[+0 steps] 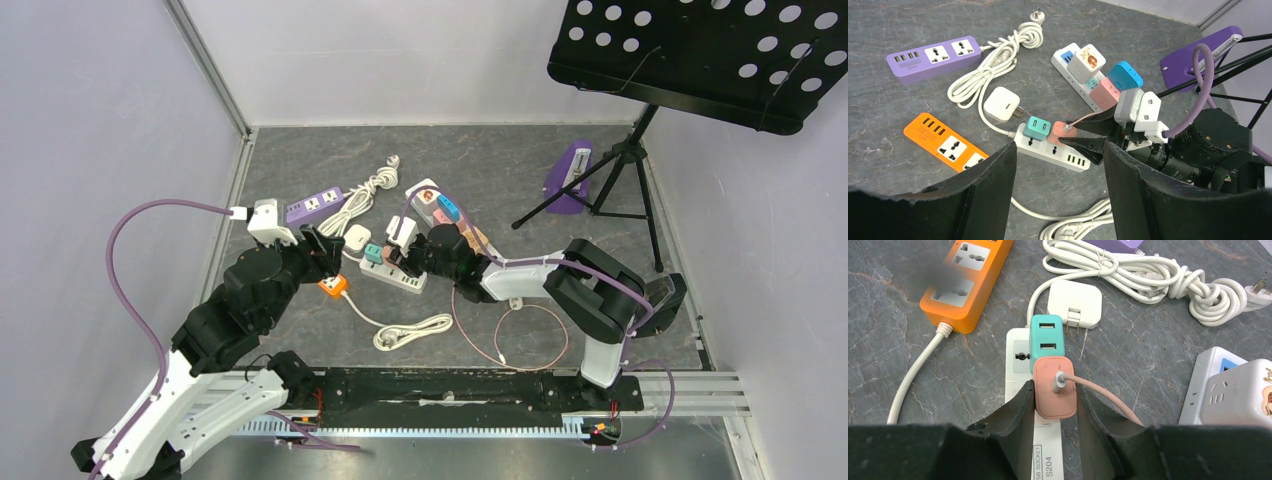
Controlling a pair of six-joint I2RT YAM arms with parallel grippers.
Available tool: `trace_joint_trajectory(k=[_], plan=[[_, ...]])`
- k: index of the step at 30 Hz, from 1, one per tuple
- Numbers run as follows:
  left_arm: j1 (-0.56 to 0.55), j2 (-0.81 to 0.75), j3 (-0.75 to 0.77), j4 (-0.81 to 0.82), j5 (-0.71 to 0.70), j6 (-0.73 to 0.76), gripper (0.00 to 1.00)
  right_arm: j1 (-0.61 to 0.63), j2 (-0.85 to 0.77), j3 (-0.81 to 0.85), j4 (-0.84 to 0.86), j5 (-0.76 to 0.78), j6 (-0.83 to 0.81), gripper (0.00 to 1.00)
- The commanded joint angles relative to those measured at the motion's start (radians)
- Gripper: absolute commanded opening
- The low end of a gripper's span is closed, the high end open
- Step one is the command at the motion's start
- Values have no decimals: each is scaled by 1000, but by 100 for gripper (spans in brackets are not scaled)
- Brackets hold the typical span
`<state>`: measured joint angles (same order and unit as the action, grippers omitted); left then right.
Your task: Insert the plug
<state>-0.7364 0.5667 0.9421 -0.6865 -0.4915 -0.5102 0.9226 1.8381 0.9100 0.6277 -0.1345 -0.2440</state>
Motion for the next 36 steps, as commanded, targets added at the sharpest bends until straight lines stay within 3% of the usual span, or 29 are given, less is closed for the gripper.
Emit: trace_joint_trajectory(k=[1, 20, 36], plan=[[2, -3, -3, 25, -5, 16, 69, -5, 9, 16, -106, -4, -13, 0], [2, 2, -6, 33, 1, 14, 69, -14, -18, -2, -149, -2, -32, 0], [2, 7, -23, 50, -1, 10, 69, -2, 26, -207, 11, 37, 25, 0]])
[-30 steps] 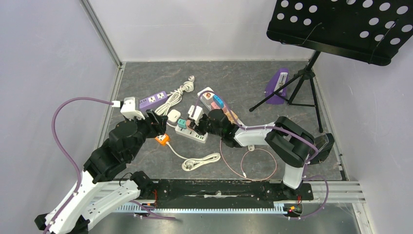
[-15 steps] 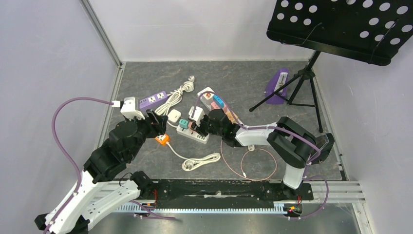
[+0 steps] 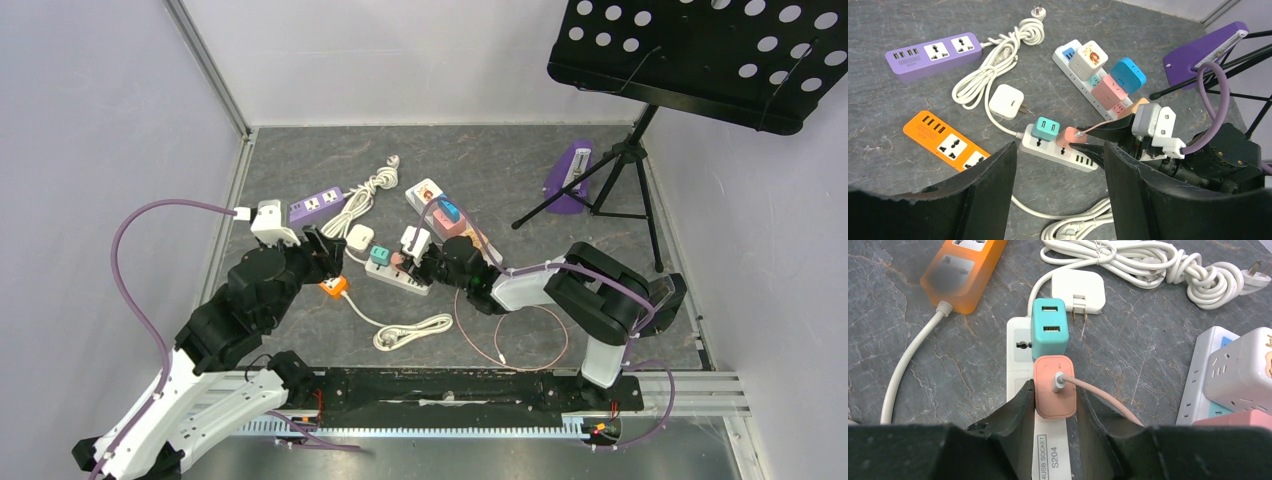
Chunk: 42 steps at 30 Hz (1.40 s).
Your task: Insert the plug
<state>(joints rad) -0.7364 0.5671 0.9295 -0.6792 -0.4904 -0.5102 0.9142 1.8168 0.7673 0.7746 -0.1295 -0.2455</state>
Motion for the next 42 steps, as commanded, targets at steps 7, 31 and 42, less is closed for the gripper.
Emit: trace_joint_trajectory(k=[7, 31, 42], plan=[[1, 4, -9, 43, 2, 6, 69, 17, 87, -39, -237, 67, 2, 0], [2, -15, -16, 40, 16, 3, 69, 20, 16, 24, -523, 109, -60, 0], [2, 21, -15, 40, 57, -5, 70, 8, -76, -116, -578, 1, -54, 0]])
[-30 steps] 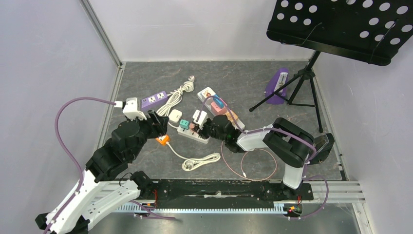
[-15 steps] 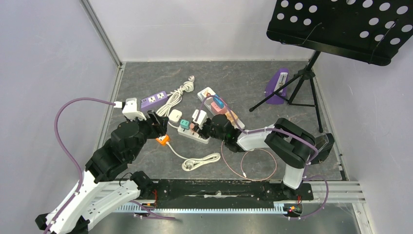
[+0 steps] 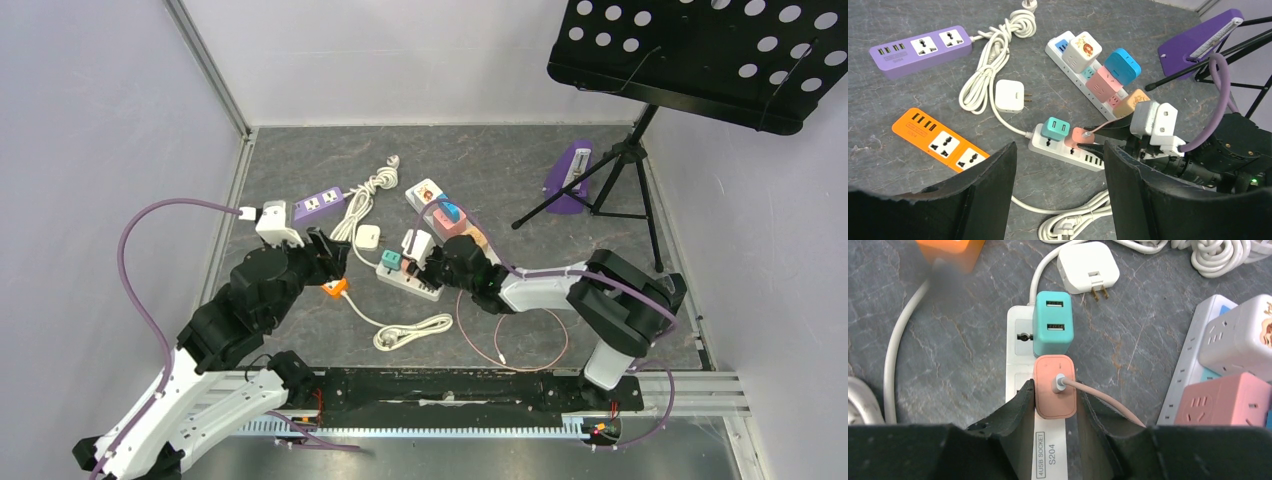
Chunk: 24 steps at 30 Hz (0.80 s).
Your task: Insert the plug
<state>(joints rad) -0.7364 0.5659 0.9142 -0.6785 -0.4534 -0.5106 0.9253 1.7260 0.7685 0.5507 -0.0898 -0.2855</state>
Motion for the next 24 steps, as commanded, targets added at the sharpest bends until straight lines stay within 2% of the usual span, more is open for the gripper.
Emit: trace_joint_trajectory(k=[1, 4, 6, 7, 11, 15, 18, 24], plan=[[2, 31, 2, 39, 22, -5, 70, -3, -3, -132, -356, -48, -17, 0], [2, 55, 4, 39, 30, -11, 70, -3, -34, -135, -386, -54, -33, 0], [1, 79, 9, 39, 31, -19, 70, -3, -43, -114, -400, -47, -32, 5], [1, 89, 12, 39, 30, -25, 70, -3, -48, -100, -408, -47, -31, 10], [2, 132, 24, 42, 15, -41, 71, -3, -90, -34, -423, -22, 12, 45], [2, 183, 41, 47, -7, -54, 74, -3, -189, 34, -465, -18, 63, 68], [2, 223, 51, 49, -20, -68, 76, -5, -248, 86, -518, -60, 75, 74], [2, 295, 59, 59, -36, -103, 77, -5, -358, 129, -580, -155, 125, 76]])
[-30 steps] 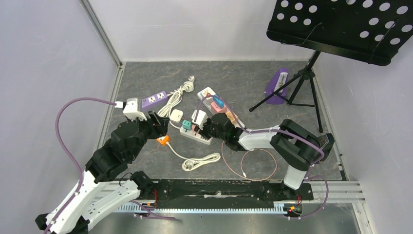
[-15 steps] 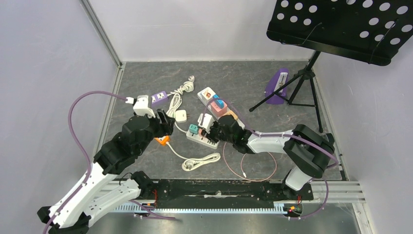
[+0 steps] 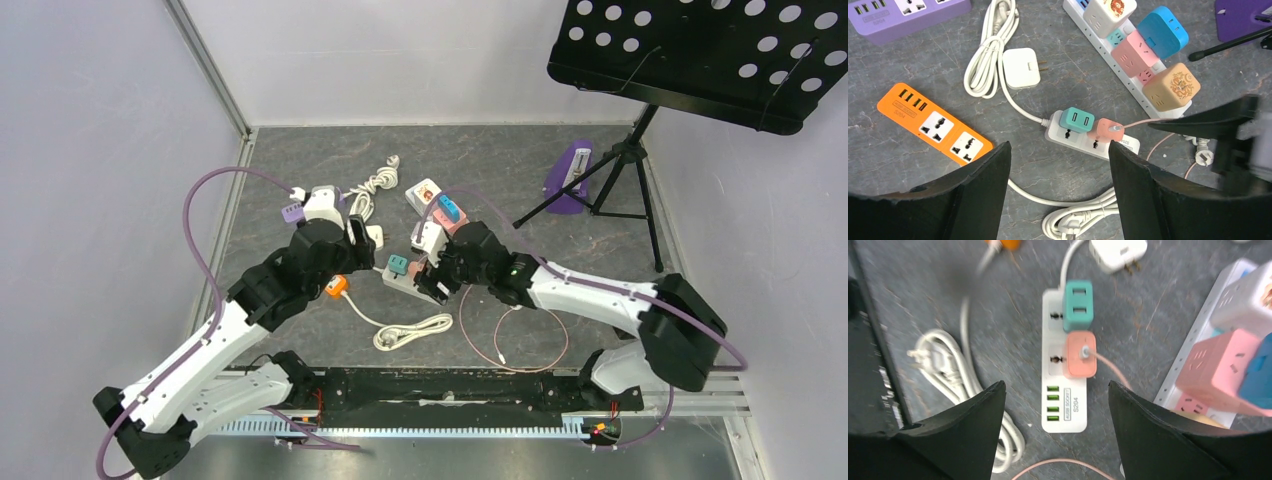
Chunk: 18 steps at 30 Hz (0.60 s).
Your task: Insert the plug
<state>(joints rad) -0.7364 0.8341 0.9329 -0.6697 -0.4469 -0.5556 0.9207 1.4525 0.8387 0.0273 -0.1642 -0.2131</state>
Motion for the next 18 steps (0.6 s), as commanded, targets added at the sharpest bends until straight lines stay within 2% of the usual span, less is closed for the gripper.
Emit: trace_joint_trajectory(k=[1, 9, 12, 18], plan=[[3, 37, 41, 54, -47, -61, 77, 0, -101, 65, -65, -94, 67, 76], [42, 221, 53, 90, -85, -79, 80, 0, -216, 82, -93, -77, 211, 76], [96, 342, 63, 148, -45, -29, 85, 0, -241, 79, -114, -19, 281, 76], [213, 580, 117, 269, 79, 15, 85, 0, -275, 31, -142, 50, 347, 75]])
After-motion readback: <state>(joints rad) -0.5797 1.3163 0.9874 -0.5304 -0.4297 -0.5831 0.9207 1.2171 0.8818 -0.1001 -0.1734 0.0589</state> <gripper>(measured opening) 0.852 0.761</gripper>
